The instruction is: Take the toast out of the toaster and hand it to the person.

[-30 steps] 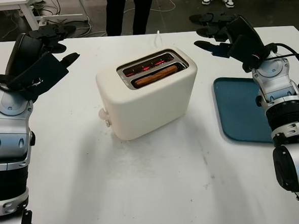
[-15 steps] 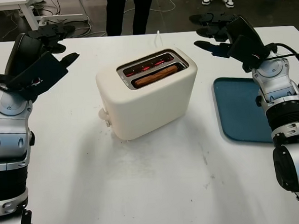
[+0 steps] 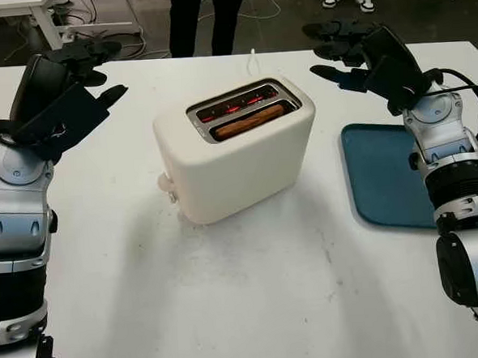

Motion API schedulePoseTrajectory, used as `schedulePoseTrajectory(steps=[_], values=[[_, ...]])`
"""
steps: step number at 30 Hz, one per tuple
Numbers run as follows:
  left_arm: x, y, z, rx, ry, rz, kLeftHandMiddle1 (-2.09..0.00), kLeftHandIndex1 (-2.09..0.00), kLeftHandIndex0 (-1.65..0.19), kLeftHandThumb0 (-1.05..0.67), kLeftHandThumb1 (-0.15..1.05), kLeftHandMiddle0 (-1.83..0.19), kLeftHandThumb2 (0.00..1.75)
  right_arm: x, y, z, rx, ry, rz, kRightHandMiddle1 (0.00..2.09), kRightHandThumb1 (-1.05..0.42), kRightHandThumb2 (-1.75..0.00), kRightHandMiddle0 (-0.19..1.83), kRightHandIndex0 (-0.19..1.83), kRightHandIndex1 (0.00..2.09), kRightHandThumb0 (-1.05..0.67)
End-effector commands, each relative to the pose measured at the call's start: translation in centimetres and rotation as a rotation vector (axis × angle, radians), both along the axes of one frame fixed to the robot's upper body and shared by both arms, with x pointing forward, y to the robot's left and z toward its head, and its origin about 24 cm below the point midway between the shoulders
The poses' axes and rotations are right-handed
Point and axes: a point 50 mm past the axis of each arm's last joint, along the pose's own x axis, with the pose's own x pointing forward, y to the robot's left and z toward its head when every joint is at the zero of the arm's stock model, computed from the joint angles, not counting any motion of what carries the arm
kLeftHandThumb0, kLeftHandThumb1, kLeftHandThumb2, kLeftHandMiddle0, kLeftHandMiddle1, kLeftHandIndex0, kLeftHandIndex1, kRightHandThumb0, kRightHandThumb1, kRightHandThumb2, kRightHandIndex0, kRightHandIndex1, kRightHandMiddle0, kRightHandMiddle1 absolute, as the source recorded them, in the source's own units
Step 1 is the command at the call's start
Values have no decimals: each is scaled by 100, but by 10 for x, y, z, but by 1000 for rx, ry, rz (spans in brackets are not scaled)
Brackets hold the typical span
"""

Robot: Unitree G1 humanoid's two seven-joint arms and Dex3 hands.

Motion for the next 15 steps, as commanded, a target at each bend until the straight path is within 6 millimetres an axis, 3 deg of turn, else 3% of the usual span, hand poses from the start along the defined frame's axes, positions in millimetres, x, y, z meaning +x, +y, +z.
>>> schedulePoseTrajectory(steps=[1,15], values=[[-1,1,1,22,-11,3,-79,-3,-60,-43,92,-32,22,-1,-1,-4,15,14,0,0,-92,-21,56,59,0,-59],[0,2,1,42,-16,1,-78,-3,-61,-44,92,-33,21,-1,0,-4,8,18,-4,0,-92,-22,55,58,0,-61]])
